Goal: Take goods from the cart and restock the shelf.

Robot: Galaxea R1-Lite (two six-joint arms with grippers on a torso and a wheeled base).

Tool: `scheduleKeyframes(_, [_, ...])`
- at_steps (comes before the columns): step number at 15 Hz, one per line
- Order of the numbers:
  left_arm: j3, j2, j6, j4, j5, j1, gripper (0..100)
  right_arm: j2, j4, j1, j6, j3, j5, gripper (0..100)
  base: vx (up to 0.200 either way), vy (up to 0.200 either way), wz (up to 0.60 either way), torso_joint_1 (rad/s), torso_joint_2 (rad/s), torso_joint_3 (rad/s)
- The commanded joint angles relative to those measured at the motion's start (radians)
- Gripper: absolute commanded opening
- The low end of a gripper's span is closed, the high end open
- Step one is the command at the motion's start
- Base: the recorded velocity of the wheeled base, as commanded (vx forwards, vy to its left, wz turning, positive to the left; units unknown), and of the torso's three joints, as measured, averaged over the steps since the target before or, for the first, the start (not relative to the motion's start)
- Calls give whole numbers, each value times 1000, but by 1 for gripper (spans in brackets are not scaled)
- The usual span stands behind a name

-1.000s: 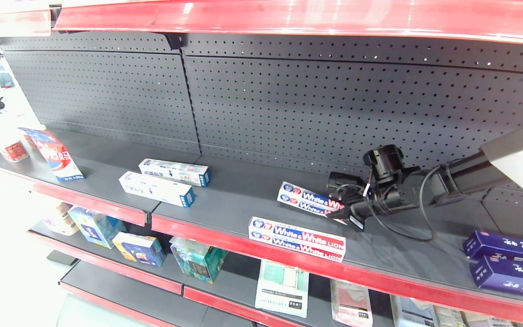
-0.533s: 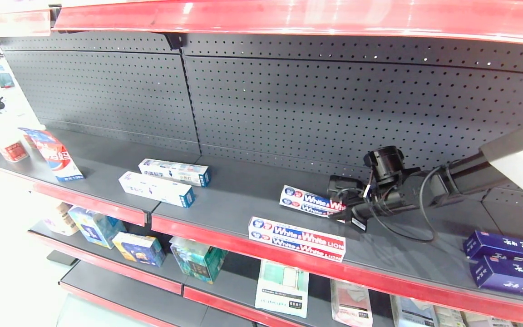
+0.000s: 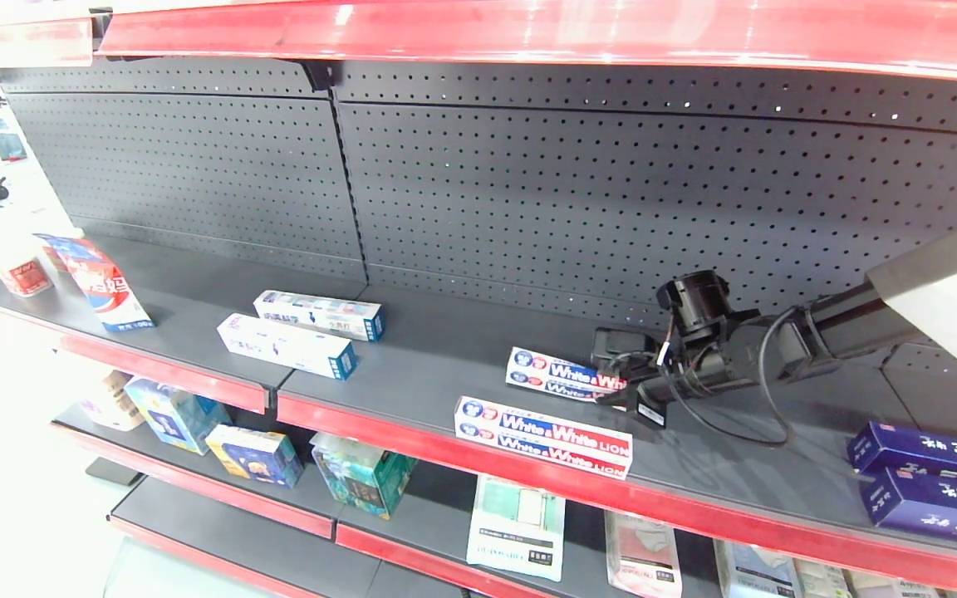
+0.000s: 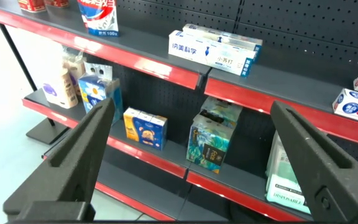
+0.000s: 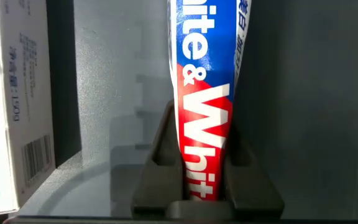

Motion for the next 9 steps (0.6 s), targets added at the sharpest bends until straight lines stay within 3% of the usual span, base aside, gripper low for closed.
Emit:
scheduleKeyframes(1, [0, 0, 0, 0, 0, 0, 100, 1, 0, 1, 0, 2, 1, 0, 0, 0, 0, 0, 0, 0])
scheduleKeyframes(2, [0, 0, 0, 0, 0, 0, 100, 3, 0, 1, 1, 4, 1, 0, 0, 0, 0, 0, 0, 0])
scheduleKeyframes(3, [0, 0, 0, 0, 0, 0, 100, 4, 0, 1, 1, 4, 1, 100, 0, 0, 0, 0, 0, 0])
scheduleKeyframes(9, [0, 0, 0, 0, 0, 0, 100, -2, -2, -24, 12, -7, 1, 100, 0, 0, 0, 0, 0, 0])
